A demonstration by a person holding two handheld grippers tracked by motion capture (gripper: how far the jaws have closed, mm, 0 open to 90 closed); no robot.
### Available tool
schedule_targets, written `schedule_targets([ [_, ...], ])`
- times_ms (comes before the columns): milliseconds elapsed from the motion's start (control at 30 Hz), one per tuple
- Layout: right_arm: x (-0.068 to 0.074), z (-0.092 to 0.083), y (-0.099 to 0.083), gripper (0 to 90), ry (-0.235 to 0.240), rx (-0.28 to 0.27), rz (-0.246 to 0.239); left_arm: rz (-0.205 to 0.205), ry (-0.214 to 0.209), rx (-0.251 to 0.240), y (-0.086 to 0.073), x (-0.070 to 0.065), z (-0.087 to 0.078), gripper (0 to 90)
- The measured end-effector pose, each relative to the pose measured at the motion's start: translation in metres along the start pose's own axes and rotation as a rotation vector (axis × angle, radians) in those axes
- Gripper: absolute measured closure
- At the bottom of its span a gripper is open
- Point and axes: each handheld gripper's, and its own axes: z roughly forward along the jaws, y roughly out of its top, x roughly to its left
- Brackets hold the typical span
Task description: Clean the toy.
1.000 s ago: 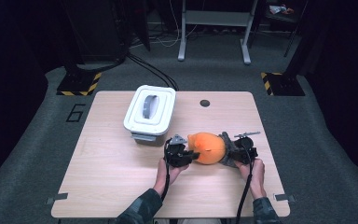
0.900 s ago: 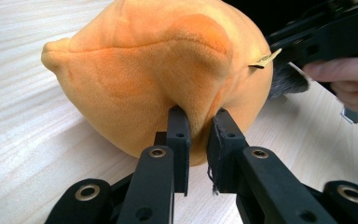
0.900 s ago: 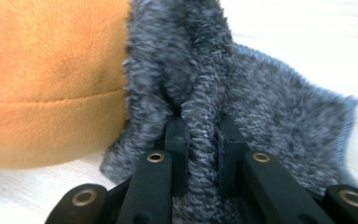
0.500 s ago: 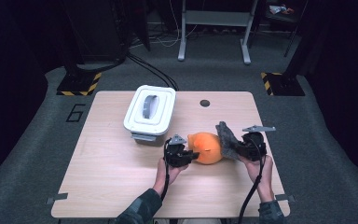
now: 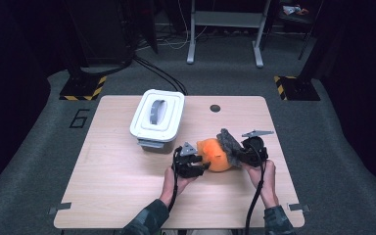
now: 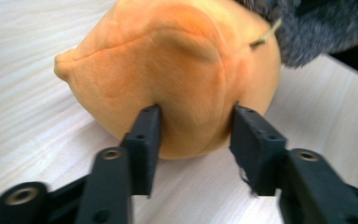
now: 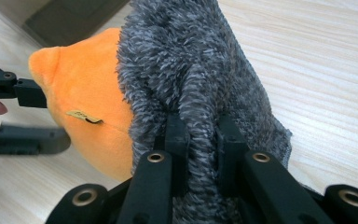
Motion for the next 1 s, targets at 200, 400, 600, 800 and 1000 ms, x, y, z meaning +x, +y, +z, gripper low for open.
schedule_targets([
  [200, 0.002, 0.002, 0.003, 78.8, 0.0, 0.001, 0.02, 0.086, 0.076, 0.002, -0.002, -0.009, 0.007, 49.5],
  [400, 0.001, -0.001, 0.0, 78.8, 0.006, -0.004, 0.019, 0.066, 0.073, -0.009, -0.002, -0.006, 0.009, 78.5],
  [600, 0.008, -0.022, -0.001, 78.8, 0.017, -0.055, 0.015, -0.042, -0.011, -0.013, 0.007, -0.006, 0.003, 82.3],
  [800, 0.032, -0.038, 0.004, 78.8, 0.052, -0.082, -0.063, -0.123, -0.093, -0.018, 0.017, -0.01, -0.004, 82.5],
  [1000, 0.05, -0.011, 0.003, 79.0, 0.016, -0.014, -0.118, -0.128, -0.075, 0.005, 0.015, -0.009, 0.0, 82.4],
])
